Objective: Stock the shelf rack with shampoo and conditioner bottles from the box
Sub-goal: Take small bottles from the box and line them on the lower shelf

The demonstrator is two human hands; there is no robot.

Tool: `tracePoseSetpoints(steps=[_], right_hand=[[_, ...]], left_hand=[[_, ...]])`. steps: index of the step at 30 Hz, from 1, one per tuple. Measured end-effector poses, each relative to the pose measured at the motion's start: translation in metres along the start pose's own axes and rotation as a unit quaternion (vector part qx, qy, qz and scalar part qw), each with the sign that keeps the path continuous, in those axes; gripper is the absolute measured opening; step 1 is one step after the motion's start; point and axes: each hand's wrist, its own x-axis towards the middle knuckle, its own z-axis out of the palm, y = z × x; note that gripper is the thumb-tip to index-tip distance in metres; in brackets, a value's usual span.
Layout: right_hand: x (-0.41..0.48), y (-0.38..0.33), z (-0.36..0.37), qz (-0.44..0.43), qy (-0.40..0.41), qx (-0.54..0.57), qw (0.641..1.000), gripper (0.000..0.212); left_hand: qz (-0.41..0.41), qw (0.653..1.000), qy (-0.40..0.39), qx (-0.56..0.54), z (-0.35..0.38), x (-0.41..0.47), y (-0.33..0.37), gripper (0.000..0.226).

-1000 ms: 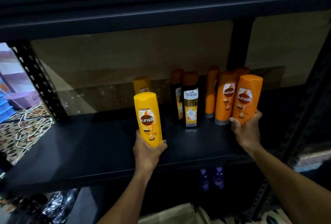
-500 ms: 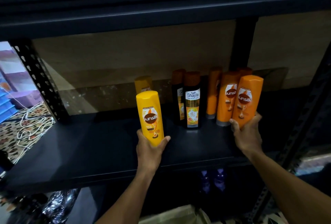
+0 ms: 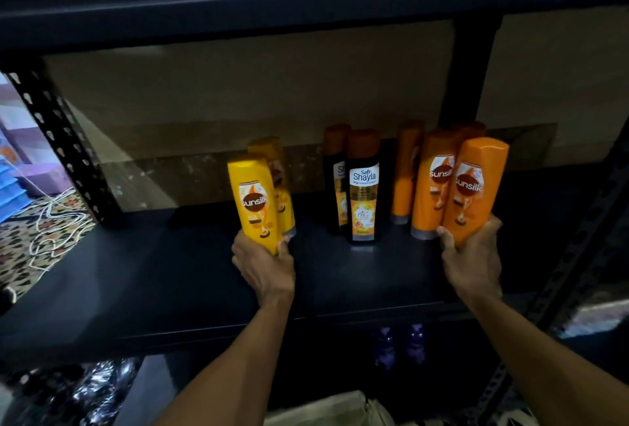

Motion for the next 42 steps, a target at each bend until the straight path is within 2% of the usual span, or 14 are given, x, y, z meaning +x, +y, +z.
tracePoseSetpoints(steps=[15,22,31,34,37,39,42], right_hand=[[0.000,-0.002,0.001,-0.005,0.008,-0.013,1.000,0.072],[0.000,-0.003,0.001,0.008,-0.006,-0.024,1.000,0.073],[0.004,0.000,0.006,0.007,0.000,-0.035,0.999,0.076],[0.004,-0.001,0.004,0.013,0.010,-0.025,1.000,0.091],[-0.001,-0.002,-0.002,0.024,0.025,-0.006,0.999,0.112],[-0.007,-0.002,-0.009,0.029,0.030,0.004,0.999,0.118],[-0.027,-0.003,-0.021,0.035,0.024,0.029,0.999,0.117]], left_hand=[[-0.011,0.999,-0.031,0.023,-0.006,0.033,-0.002,0.065],[0.007,0.996,-0.082,0.016,-0.004,0.049,-0.011,0.066],[0.010,0.997,-0.077,0.012,-0.001,0.053,-0.016,0.064],[0.015,0.996,-0.090,0.003,-0.001,0.052,-0.018,0.069],[0.023,0.995,-0.097,0.011,-0.006,0.049,-0.023,0.094],[0.027,0.995,-0.095,0.030,-0.013,0.043,-0.027,0.108],[0.036,0.993,-0.109,0.028,-0.032,0.030,-0.028,0.102]])
